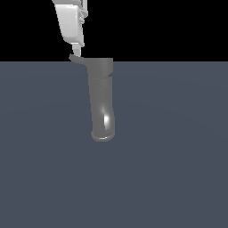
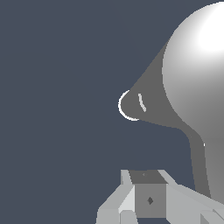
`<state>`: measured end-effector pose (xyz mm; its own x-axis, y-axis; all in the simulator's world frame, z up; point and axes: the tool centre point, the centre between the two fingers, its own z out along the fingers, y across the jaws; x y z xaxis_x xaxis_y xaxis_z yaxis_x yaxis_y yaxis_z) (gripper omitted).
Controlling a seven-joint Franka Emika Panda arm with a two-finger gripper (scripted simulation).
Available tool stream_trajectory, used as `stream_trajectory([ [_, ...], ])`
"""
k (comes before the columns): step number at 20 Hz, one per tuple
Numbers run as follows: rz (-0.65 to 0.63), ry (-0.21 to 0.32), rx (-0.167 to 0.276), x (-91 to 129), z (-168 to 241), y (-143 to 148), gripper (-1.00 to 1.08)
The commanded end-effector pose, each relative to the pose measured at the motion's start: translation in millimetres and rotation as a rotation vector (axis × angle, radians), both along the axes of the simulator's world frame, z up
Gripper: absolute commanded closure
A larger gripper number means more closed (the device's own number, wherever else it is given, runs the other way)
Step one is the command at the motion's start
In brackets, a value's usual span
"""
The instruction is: Turn on the faucet by rotating a designated handle.
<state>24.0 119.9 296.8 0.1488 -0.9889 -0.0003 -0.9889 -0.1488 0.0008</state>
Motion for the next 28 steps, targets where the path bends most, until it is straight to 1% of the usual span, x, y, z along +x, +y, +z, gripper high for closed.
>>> stream_trajectory([
  [1,0.0,0.0,0.0,-6,0,1,1.08],
  [19,0.0,-0.001,0.0,-61,0,8,1.08],
  [20,0.0,-0.001,0.0,-61,0,8,1.08],
  [21,0.004,-0.007,0.0,-56,0,10,1.08],
  [28,0.003,-0.005,0.0,-76,0,-4,1.08],
])
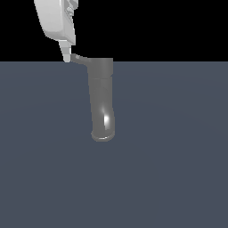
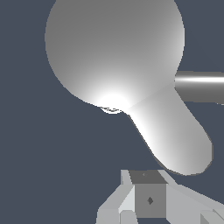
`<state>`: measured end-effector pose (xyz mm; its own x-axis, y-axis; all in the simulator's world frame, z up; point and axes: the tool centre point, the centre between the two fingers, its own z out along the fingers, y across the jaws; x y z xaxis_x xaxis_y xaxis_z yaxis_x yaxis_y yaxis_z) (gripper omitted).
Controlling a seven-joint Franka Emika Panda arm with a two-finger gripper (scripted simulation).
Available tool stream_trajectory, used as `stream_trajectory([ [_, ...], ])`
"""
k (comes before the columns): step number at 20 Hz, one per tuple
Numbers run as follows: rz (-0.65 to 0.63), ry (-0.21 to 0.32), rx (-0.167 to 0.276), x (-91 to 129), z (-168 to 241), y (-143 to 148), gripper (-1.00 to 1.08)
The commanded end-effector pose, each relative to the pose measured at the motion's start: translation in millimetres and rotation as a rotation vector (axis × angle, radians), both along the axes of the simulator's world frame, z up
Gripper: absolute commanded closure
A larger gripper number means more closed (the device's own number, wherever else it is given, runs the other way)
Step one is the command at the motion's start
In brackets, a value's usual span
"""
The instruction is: Turn on the faucet by rotating a designated handle.
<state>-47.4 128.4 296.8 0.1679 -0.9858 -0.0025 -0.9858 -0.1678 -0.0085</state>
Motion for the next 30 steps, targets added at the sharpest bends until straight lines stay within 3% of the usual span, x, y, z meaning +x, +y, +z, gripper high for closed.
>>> stream_trajectory([
  [1,-0.017,0.004,-0.003,-7,0,-15,1.08],
  [13,-0.02,0.008,-0.004,-42,0,-41,1.08],
  [14,-0.02,0.008,-0.004,-42,0,-41,1.08],
  [15,0.013,0.007,-0.003,-42,0,-22,1.08],
  [28,-0.02,0.008,-0.004,-50,0,-109,1.08],
  [29,-0.02,0.008,-0.004,-50,0,-109,1.08],
  [30,0.045,0.013,-0.003,-55,0,-71,1.08],
])
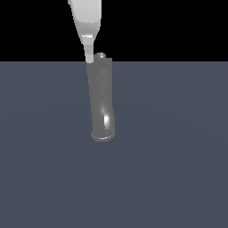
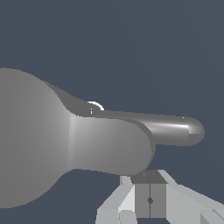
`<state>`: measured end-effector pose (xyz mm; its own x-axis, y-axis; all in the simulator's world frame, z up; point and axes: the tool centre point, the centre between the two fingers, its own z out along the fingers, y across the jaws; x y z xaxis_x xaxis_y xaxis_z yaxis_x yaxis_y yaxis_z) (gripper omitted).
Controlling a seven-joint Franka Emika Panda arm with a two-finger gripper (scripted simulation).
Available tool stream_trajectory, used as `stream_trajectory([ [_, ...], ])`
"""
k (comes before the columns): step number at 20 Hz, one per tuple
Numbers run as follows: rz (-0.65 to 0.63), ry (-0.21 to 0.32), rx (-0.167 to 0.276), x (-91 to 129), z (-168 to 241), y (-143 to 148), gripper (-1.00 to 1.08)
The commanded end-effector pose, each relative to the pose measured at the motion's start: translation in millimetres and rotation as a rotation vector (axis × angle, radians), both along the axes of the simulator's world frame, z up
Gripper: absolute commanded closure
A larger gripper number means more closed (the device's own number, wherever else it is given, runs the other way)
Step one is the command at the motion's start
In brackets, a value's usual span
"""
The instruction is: Turn on the faucet by rotating a designated handle.
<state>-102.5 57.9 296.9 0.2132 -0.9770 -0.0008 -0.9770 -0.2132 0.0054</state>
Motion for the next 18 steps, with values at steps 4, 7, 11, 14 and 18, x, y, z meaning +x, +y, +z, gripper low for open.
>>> stream_trajectory([
  [4,-0.015,-0.002,0.001,11,0,-20,1.08],
  [7,-0.026,-0.003,0.001,19,0,-35,1.08],
  [11,-0.039,-0.004,0.0,29,0,-53,1.08],
  [14,-0.049,-0.004,0.0,37,0,-67,1.08],
  [18,-0.062,-0.005,0.0,46,0,-84,1.08],
])
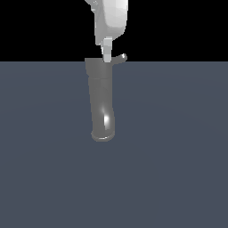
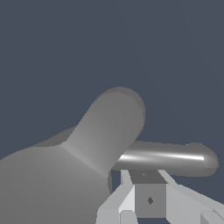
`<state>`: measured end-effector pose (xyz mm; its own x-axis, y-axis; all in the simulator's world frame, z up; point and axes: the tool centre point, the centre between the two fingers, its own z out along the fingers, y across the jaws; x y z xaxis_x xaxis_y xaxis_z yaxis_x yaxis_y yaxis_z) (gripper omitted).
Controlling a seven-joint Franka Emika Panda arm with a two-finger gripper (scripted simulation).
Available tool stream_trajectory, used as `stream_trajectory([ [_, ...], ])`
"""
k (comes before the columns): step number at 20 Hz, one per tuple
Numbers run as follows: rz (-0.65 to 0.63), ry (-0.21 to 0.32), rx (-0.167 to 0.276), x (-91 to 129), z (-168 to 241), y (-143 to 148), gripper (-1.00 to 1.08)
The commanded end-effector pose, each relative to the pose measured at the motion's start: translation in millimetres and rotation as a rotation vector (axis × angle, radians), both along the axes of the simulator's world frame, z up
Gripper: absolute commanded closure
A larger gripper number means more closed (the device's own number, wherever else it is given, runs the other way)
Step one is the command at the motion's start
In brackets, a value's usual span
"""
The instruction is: Turn on the faucet by rotating a designated handle.
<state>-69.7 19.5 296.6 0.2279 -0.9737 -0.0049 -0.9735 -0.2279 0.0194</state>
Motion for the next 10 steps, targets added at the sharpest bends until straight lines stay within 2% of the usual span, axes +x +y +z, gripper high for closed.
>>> stream_trajectory([
  [1,-0.08,-0.02,-0.001,15,0,-50,1.08],
  [2,-0.08,-0.02,-0.001,15,0,-50,1.08],
  [3,-0.003,-0.002,0.009,4,0,-6,1.08],
  [10,-0.025,-0.007,0.006,27,0,-19,1.08],
])
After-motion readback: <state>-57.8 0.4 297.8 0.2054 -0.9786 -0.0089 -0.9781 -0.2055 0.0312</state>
